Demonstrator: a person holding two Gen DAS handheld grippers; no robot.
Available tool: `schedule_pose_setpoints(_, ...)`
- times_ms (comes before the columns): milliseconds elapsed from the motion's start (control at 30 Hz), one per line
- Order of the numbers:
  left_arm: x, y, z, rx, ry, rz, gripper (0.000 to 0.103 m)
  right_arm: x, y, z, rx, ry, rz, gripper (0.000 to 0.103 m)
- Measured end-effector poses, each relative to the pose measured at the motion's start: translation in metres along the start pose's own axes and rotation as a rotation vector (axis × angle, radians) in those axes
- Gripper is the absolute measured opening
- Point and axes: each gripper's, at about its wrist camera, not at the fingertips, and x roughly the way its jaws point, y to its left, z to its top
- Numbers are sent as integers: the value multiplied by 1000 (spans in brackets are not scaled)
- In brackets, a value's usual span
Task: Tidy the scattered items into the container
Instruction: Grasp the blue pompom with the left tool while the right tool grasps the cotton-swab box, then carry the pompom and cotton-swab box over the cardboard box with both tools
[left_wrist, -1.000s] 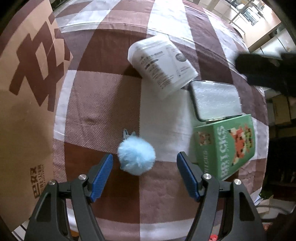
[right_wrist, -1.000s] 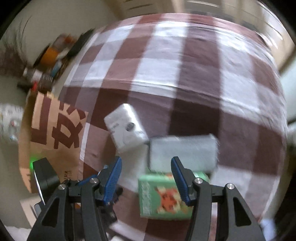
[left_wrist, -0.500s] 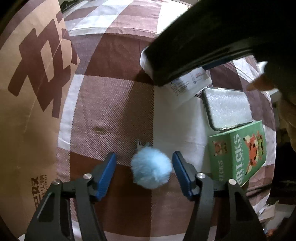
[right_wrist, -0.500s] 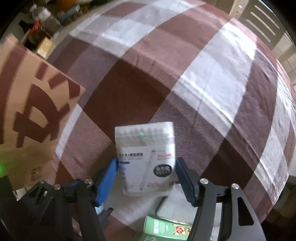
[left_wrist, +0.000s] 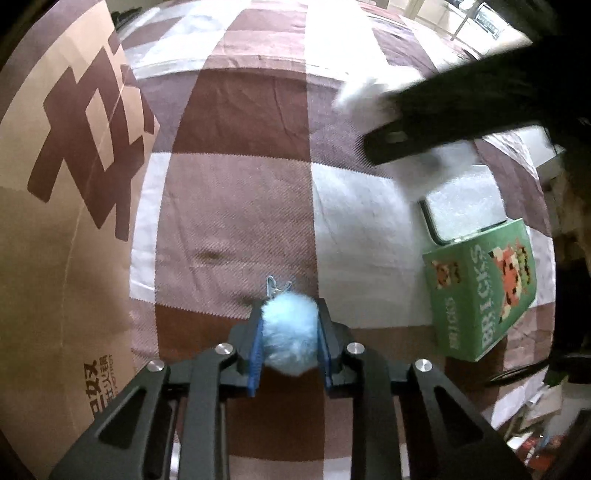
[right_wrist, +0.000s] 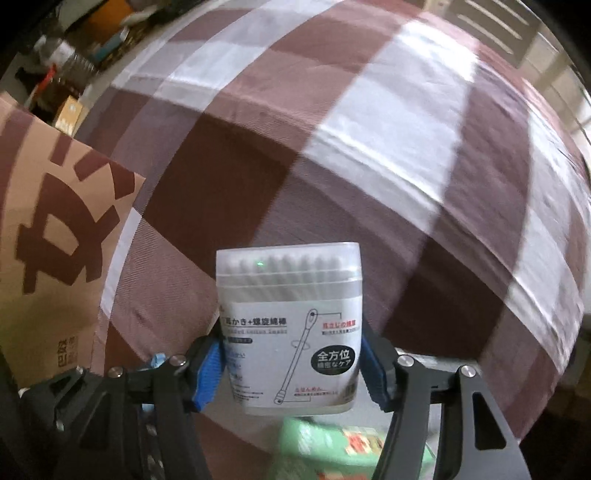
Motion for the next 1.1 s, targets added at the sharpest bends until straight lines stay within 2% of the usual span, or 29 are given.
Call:
schedule_pose_setpoints(300, -38, -11, -7, 58, 13, -53, 24, -55, -25, -63, 165, -50, 36, 64)
schedule_pose_setpoints(400, -53, -29, 0, 85, 6, -54, 24, -63, -24, -76, 197, -54, 38, 64)
schedule_pose_setpoints(433, -56, -31, 10, 95, 5, -49, 24, -66, -25, -78, 204, -56, 34, 64)
schedule_pose_setpoints(567, -74, -31, 10, 116, 16, -56, 24, -73, -15, -100, 237, -63, 34, 64)
schedule_pose_setpoints(1100, -154, -24, -3, 145, -43, -108, 25, -117, 26, -135, 261, -96, 36, 64)
